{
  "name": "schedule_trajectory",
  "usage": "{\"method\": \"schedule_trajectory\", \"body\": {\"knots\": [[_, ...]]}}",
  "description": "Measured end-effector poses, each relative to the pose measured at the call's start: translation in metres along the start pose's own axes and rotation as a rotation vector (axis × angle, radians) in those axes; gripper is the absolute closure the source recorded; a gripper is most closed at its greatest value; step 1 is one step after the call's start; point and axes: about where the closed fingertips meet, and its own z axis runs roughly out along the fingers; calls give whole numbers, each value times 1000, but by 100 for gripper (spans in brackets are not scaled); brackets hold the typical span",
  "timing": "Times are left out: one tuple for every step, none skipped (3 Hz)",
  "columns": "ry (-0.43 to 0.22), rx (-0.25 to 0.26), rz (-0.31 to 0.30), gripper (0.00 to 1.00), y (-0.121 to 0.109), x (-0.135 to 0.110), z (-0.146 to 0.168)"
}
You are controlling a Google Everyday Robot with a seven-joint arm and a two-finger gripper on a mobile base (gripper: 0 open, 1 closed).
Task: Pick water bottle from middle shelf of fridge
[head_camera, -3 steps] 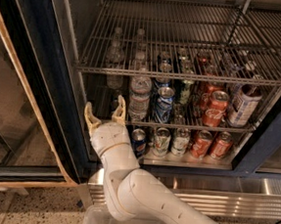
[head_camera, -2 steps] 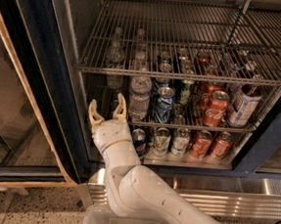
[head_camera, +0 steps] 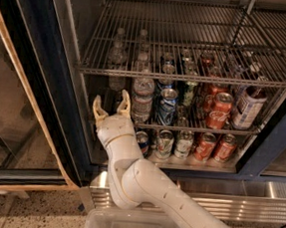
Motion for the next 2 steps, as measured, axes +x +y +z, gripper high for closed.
{"method": "schedule_trajectory", "body": {"knots": [[8, -18, 6, 23, 7, 3, 14], [12, -33, 4, 24, 13, 8, 30]]}}
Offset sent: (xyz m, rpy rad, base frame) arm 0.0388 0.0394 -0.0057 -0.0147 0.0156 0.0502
